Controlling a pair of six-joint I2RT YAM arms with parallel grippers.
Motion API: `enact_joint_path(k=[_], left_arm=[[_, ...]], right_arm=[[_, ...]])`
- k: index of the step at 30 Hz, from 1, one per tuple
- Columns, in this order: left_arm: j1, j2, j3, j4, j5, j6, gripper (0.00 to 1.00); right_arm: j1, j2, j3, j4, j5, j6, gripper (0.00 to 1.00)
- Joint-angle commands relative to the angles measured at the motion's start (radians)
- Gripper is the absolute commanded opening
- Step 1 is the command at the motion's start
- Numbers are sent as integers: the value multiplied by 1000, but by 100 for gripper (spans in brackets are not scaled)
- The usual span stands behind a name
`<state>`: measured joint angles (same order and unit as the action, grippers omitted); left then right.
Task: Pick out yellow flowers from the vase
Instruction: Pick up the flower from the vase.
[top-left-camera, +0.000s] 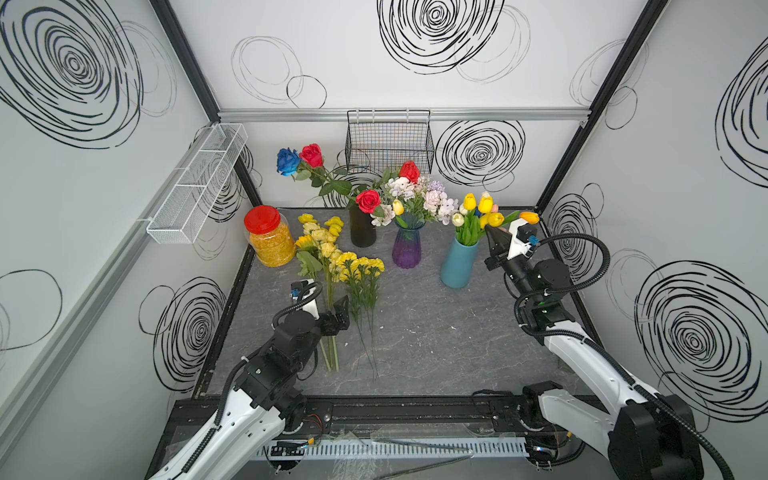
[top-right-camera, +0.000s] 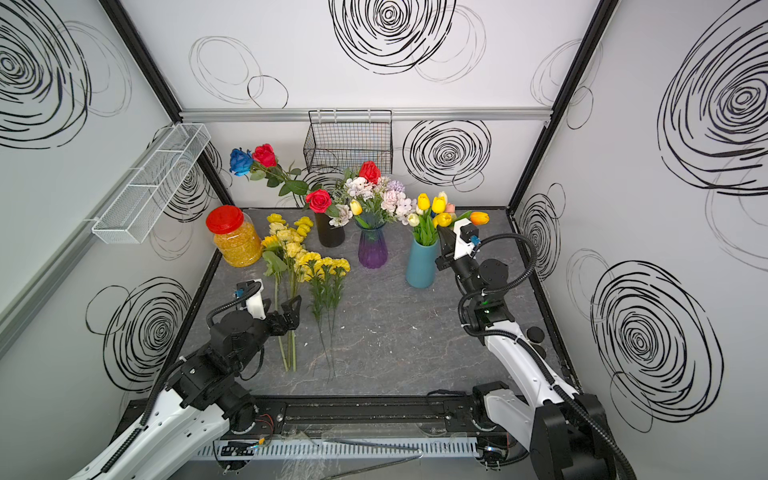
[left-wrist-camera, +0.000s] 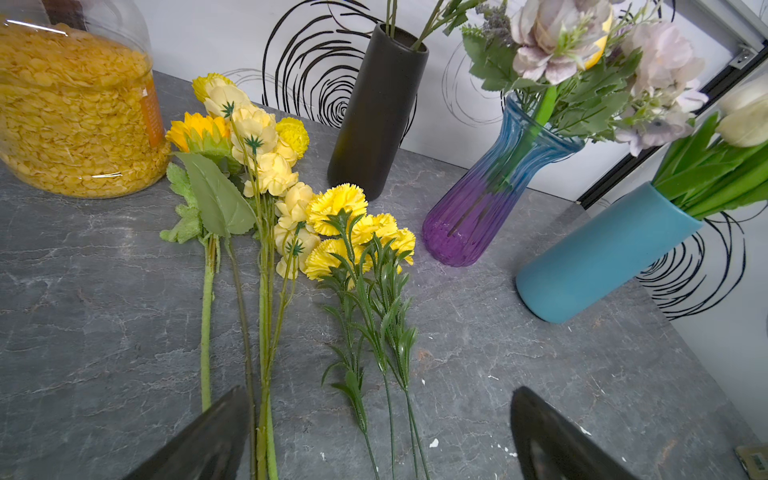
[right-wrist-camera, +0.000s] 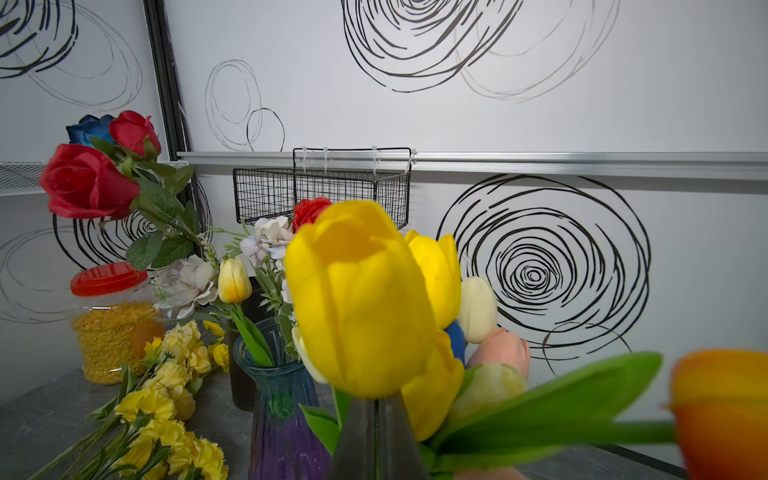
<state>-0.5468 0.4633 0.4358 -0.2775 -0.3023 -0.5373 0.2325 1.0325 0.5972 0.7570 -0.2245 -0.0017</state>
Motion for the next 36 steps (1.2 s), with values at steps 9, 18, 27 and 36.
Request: enact_joint_path(k=[9, 18, 27, 36], left_arm=[[5, 2, -2, 53, 10, 11, 99], [1, 29, 9, 68, 32, 9, 99], [-90, 73, 50, 98, -3, 23, 97], [-349, 167, 164, 174, -87, 174, 95]], right_arm=[[0, -61, 144, -137, -31, 40, 0], [5, -181, 269, -335, -65, 67, 0], [10, -295, 333, -445, -116, 121, 0], [17, -347, 386, -586, -272, 242, 0]])
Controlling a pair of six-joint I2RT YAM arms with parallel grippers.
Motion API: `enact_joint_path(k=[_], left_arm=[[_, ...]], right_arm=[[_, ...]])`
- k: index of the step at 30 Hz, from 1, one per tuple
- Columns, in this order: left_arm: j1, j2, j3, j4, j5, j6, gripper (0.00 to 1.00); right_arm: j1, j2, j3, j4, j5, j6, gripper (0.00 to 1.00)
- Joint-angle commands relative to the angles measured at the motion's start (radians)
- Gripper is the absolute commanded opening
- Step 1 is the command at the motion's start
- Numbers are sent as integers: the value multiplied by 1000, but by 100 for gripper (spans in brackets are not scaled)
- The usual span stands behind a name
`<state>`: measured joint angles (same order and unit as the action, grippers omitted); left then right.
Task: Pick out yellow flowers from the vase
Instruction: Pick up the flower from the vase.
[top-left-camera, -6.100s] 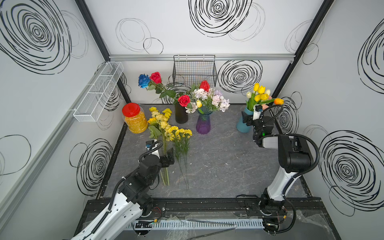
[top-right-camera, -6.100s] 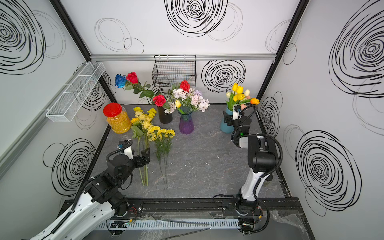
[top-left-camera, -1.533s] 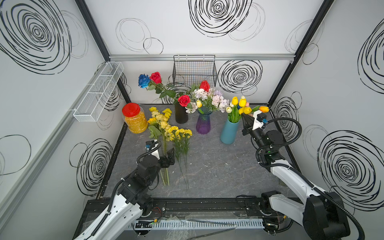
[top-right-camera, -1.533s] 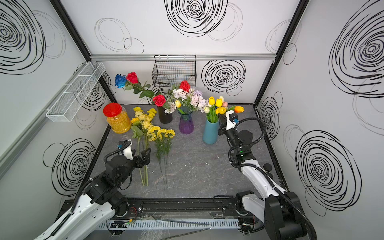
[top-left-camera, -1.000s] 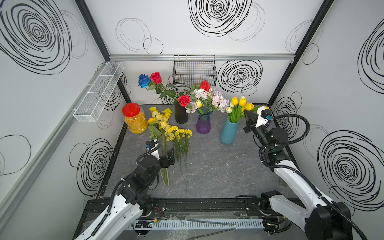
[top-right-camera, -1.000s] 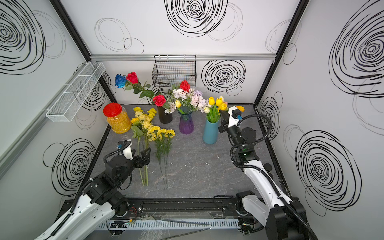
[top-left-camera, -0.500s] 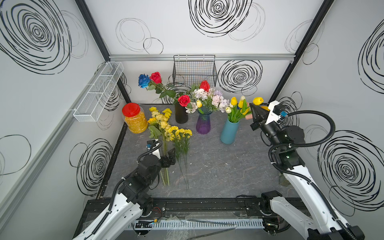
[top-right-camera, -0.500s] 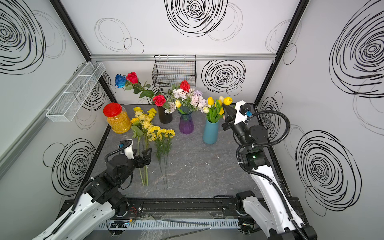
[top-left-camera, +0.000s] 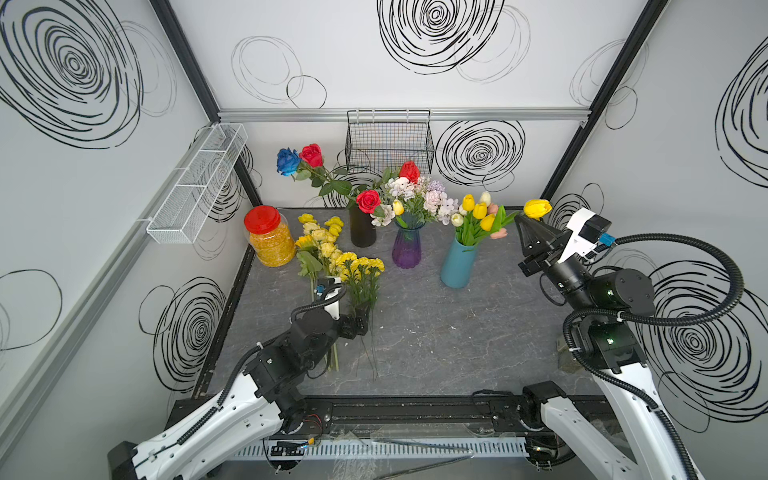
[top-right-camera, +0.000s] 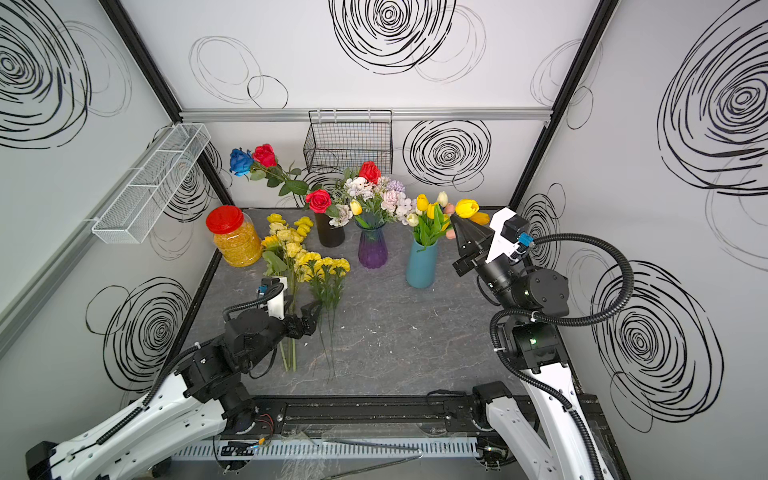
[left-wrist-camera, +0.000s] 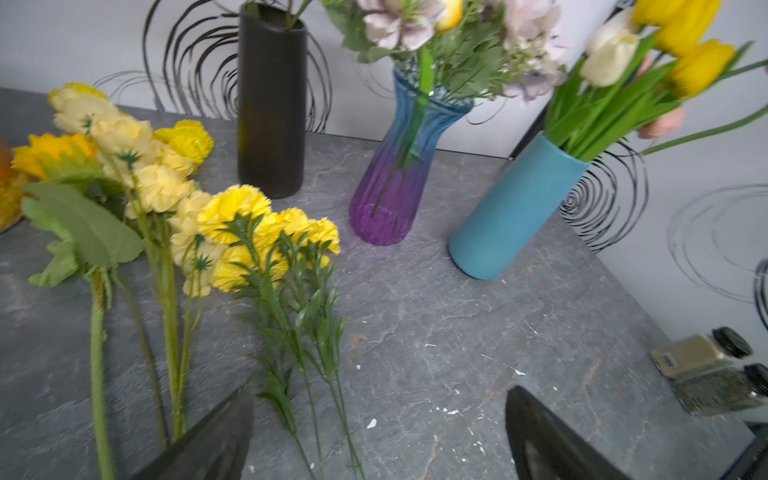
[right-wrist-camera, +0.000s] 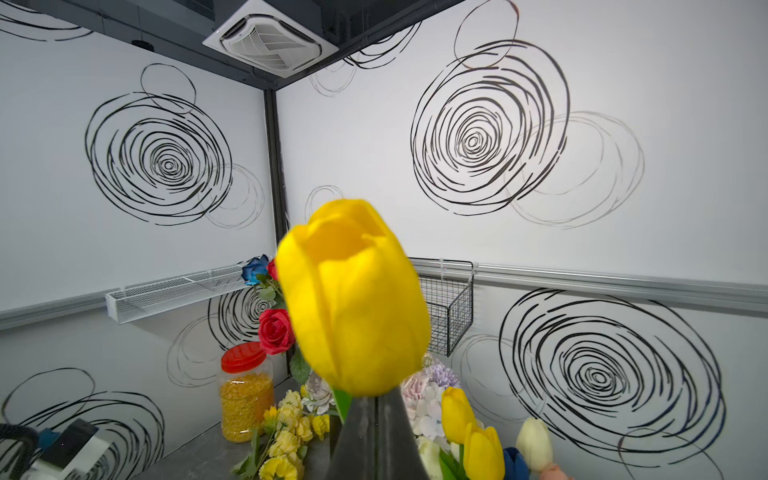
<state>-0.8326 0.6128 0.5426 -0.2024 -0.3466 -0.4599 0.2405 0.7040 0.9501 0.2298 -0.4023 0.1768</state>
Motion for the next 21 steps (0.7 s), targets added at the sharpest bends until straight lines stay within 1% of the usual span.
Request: enact_joint_path(k=[1, 3, 6, 9, 11, 14, 18, 21], left_arm=[[-91, 27, 69, 118, -44, 122, 95], [-150, 49, 86, 175, -21, 193, 94], [-211, 108, 117, 254, 34, 272, 94], [-241, 185, 154, 331, 118, 318, 93], [-250, 233, 172, 382, 151, 336, 91], [-253, 302, 218, 404, 186, 355, 80], [-255, 368, 261, 422, 267, 369, 66], [-256, 394, 272, 431, 319, 368, 62]], right_arm=[[13, -18, 32, -73, -113, 70, 0], [29, -20, 23, -93, -152, 99, 0], [72, -30, -10, -93, -173, 141, 0], [136, -34, -35, -91, -177, 156, 0], [184, -34, -58, -68, -167, 174, 0], [262, -22, -78, -55, -154, 174, 0], [352, -17, -88, -69, -106, 134, 0], [392, -17, -96, -67, -84, 123, 0]])
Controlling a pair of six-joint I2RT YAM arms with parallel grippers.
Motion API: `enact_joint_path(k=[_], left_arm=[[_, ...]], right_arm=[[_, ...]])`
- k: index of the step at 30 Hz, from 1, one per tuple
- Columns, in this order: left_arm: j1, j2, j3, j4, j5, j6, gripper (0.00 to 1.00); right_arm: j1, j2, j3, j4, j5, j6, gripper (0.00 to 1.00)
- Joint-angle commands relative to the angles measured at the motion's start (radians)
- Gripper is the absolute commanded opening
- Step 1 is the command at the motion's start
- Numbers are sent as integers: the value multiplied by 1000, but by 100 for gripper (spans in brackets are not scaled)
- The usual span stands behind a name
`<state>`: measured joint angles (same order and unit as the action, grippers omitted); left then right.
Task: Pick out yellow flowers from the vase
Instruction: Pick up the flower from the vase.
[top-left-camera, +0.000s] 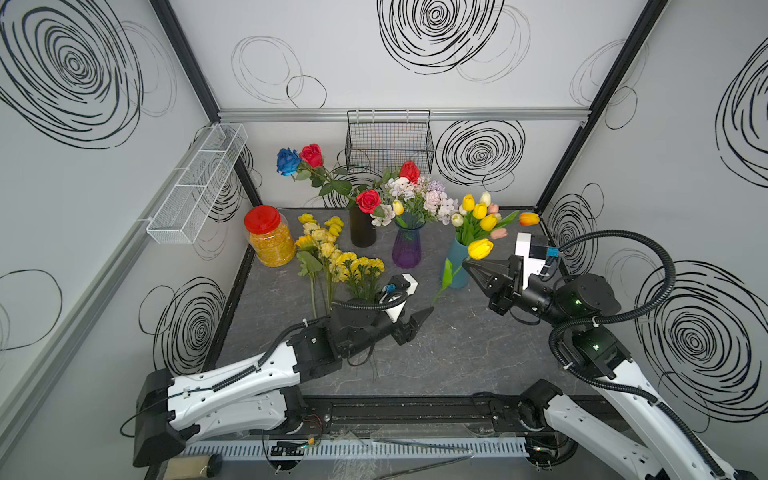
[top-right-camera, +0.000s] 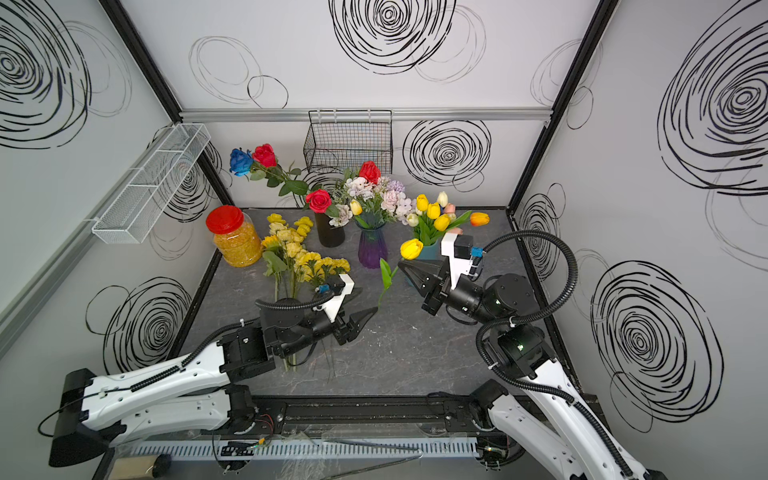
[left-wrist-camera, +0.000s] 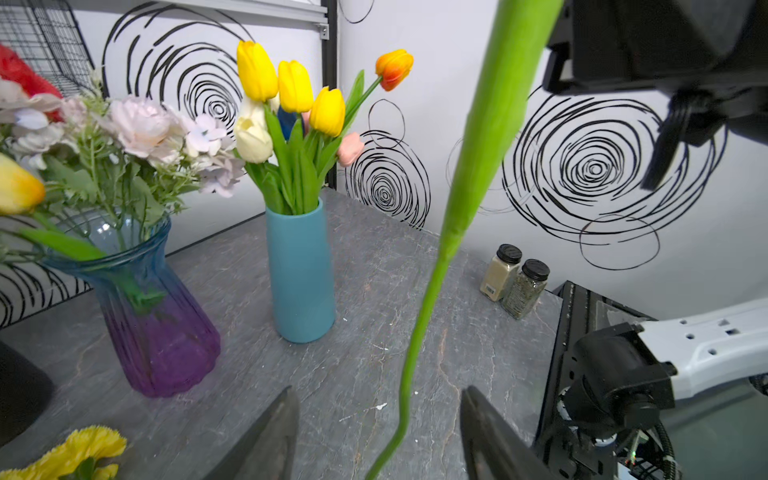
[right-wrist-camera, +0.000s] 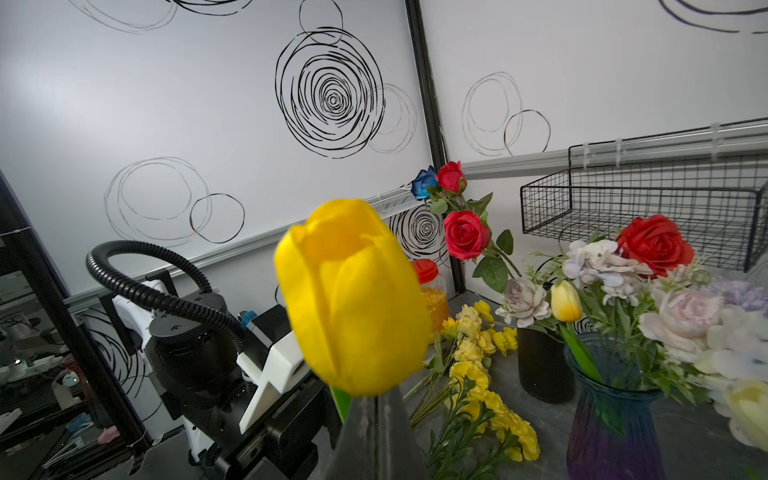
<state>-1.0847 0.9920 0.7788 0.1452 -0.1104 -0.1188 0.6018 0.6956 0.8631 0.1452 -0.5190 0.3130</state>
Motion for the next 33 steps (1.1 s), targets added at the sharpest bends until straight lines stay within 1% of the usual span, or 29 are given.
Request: enact_joint_path(k=[1, 8, 14, 20, 24, 25, 26, 27, 30, 31, 33], left_arm=[[-4, 21, 39, 84, 95, 26, 60], [-9, 27, 26, 94, 88, 17, 43], [-11, 34, 17, 100, 90, 11, 23], [-16, 55, 23, 94, 90, 14, 11], [-19, 62, 25, 92, 86, 15, 9], [-21, 63, 25, 92, 80, 13, 12], [-22, 63, 25, 88, 72, 14, 24], [-23, 63, 25, 89, 66, 13, 29], [-26, 63, 27, 82, 61, 19, 30], [-25, 64, 28, 81, 63, 19, 29], [-27, 66, 31, 78, 68, 22, 22]], right_arm=[[37, -8, -14, 20, 33, -17, 0], [67, -5, -29, 31, 48, -22, 0], [82, 3, -37, 37, 59, -23, 0], [93, 10, -42, 40, 69, -22, 0], [96, 11, -46, 40, 75, -25, 0], [96, 11, -46, 40, 74, -25, 0], [98, 11, -45, 40, 75, -28, 0], [98, 11, -45, 40, 77, -26, 0], [101, 13, -46, 39, 77, -27, 0], [101, 14, -45, 39, 77, -26, 0], [102, 14, -45, 38, 82, -28, 0]])
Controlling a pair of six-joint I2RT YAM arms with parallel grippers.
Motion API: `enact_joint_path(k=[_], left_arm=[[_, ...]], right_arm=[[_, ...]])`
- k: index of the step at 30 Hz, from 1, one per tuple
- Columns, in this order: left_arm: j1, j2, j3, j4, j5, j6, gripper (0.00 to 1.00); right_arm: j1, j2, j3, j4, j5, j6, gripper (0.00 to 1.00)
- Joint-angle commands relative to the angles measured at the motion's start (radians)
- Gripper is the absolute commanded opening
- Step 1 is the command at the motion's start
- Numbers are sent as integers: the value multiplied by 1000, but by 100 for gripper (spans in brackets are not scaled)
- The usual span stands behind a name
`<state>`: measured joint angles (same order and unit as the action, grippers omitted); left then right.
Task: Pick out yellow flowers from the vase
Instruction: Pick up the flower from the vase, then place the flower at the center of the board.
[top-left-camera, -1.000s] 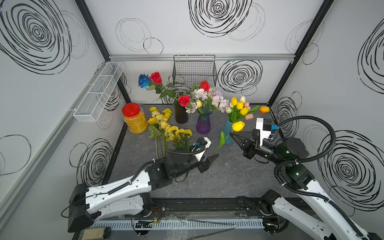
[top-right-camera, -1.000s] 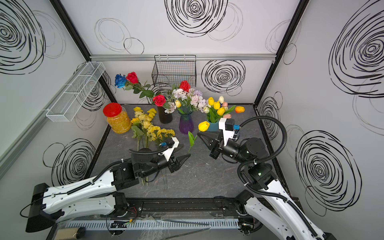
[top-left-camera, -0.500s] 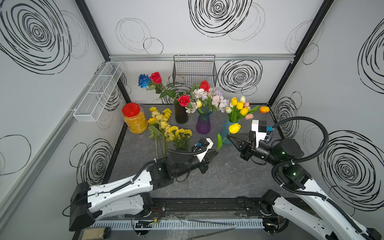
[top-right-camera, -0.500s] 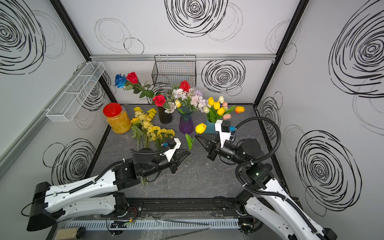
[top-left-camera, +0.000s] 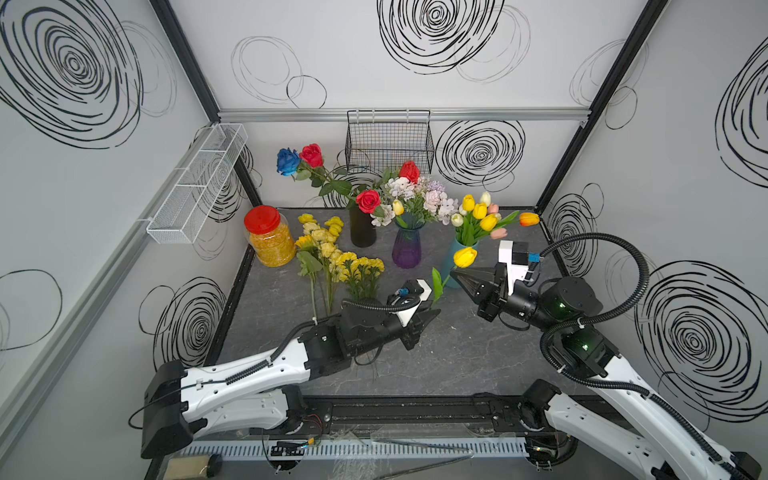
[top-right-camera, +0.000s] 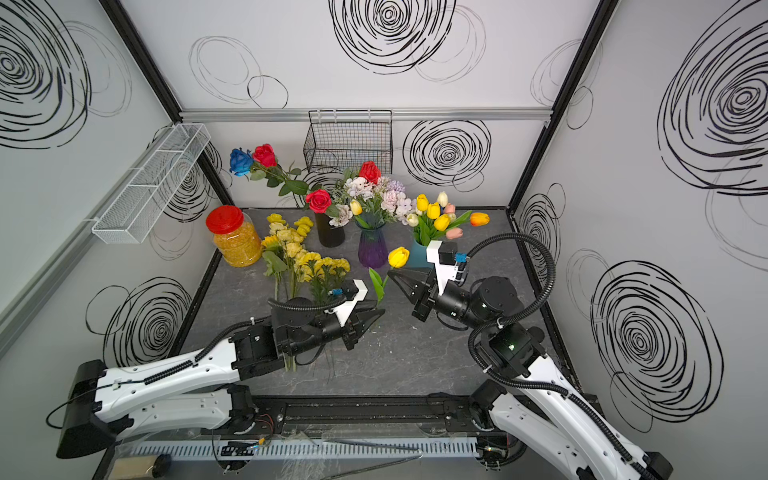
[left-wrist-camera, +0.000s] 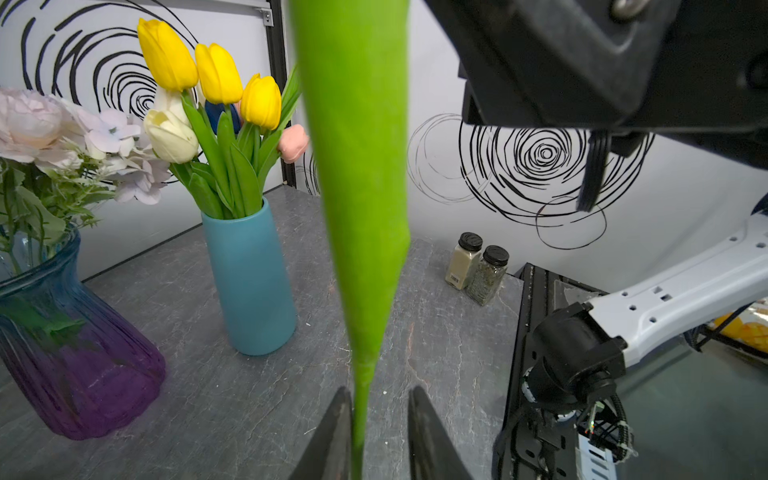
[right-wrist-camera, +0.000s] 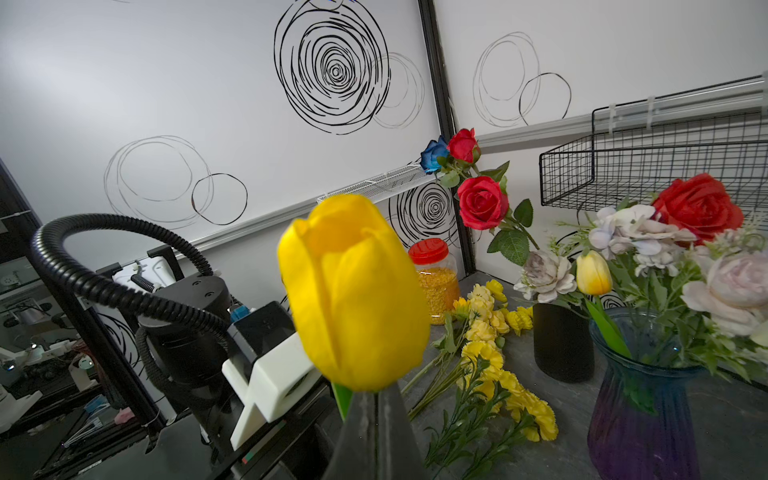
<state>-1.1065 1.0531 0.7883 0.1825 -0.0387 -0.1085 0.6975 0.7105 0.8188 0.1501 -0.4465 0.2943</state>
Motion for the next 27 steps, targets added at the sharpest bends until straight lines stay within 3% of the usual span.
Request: enact_joint_path(k=[1, 6, 9, 12, 14, 18, 23, 27], left_arm=[[-6, 7, 21, 41, -5, 11, 20], [-12, 10, 29, 23, -31, 0, 8], [-22, 24, 45, -29, -84, -20, 3], [-33, 39, 63, -105, -126, -57, 0], [-39, 40, 62, -148, -149, -88, 0], [-42, 40, 47, -237, -197, -187, 0], [-6, 65, 26, -359, -176, -354, 0], [72, 109, -12, -375, -49, -497, 0]], right_arm=[[7, -1, -3, 34, 14, -10, 0], [7, -5, -3, 18, 30, -17, 0], [7, -12, -10, -6, 57, -28, 18], [7, -37, -36, -41, 124, -60, 27], [7, -60, -63, -59, 177, -86, 43], [5, -123, -111, -112, 256, -148, 66], [5, -250, -185, -150, 439, -198, 82], [4, -342, -233, -150, 519, -218, 88]])
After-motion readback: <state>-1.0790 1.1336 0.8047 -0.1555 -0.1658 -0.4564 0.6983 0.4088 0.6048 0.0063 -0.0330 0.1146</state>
